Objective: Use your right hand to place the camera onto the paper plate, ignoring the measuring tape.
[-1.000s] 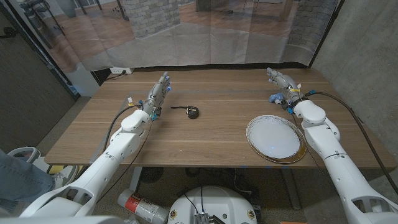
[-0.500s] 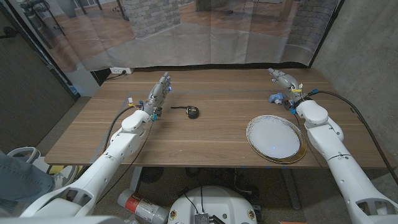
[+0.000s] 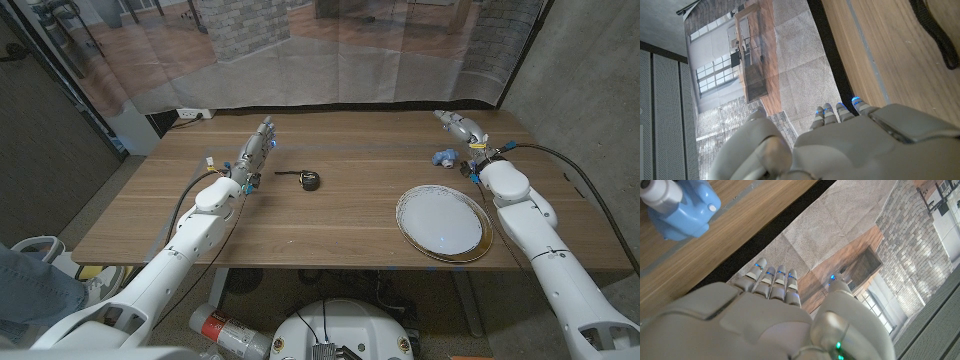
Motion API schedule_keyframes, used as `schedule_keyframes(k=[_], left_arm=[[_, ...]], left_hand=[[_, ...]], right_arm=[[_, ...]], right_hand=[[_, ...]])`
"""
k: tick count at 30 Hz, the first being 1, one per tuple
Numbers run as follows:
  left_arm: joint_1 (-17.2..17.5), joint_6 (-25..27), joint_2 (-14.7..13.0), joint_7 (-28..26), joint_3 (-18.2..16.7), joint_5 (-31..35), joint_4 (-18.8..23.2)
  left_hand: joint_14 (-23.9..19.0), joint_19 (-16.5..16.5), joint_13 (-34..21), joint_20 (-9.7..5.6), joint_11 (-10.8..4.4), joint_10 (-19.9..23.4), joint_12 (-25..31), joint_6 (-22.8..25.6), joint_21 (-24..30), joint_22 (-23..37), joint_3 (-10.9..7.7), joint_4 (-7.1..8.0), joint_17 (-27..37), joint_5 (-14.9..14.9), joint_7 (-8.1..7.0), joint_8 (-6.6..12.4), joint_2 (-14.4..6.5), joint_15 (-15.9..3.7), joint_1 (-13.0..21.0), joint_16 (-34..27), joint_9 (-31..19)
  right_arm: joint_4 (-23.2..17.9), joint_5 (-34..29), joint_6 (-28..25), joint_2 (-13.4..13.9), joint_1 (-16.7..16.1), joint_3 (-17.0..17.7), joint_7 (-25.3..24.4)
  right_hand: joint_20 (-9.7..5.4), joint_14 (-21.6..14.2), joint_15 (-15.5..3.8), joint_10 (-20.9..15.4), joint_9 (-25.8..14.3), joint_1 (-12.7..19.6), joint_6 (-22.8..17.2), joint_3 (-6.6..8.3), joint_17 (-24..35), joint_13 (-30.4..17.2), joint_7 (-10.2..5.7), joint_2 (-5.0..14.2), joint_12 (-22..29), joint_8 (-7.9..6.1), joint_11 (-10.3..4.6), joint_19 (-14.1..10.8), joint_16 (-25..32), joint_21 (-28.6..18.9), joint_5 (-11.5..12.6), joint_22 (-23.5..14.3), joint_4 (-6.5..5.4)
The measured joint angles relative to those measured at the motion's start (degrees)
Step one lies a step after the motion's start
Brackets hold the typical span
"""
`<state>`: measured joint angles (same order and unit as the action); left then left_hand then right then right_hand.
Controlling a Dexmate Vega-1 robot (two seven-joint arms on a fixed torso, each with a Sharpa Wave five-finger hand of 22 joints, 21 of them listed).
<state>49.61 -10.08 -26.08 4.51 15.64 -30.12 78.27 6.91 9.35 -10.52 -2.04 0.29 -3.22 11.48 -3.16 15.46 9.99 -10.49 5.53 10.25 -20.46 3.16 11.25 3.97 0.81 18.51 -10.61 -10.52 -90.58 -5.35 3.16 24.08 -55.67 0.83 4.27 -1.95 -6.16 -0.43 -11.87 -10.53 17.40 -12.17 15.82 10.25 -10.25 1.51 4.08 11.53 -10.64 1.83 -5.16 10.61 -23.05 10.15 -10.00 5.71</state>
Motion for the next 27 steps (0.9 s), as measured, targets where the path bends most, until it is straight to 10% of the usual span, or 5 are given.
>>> schedule_keyframes(k=[27], left_arm=[[0.81, 0.10, 0.10, -0.84, 0.18, 0.04, 0.81]], left_hand=[[0.00, 0.00, 0.00, 0.00, 0.00, 0.00, 0.00, 0.34, -0.21, 0.00, 0.00, 0.00, 0.00, 0.00, 0.29, 0.00, -0.53, 0.00, 0.53, 0.00, 0.00]], right_arm=[[-1.99, -7.78, -0.07, 1.71, -1.50, -0.12, -4.03]], right_hand=[[-0.12, -1.13, -1.12, -1.02, 0.00, 1.12, -0.72, 0.39, -0.13, 0.00, -0.70, 0.54, 0.40, -0.45, -1.01, -1.36, 0.21, 0.59, 0.23, 0.00, 1.03]])
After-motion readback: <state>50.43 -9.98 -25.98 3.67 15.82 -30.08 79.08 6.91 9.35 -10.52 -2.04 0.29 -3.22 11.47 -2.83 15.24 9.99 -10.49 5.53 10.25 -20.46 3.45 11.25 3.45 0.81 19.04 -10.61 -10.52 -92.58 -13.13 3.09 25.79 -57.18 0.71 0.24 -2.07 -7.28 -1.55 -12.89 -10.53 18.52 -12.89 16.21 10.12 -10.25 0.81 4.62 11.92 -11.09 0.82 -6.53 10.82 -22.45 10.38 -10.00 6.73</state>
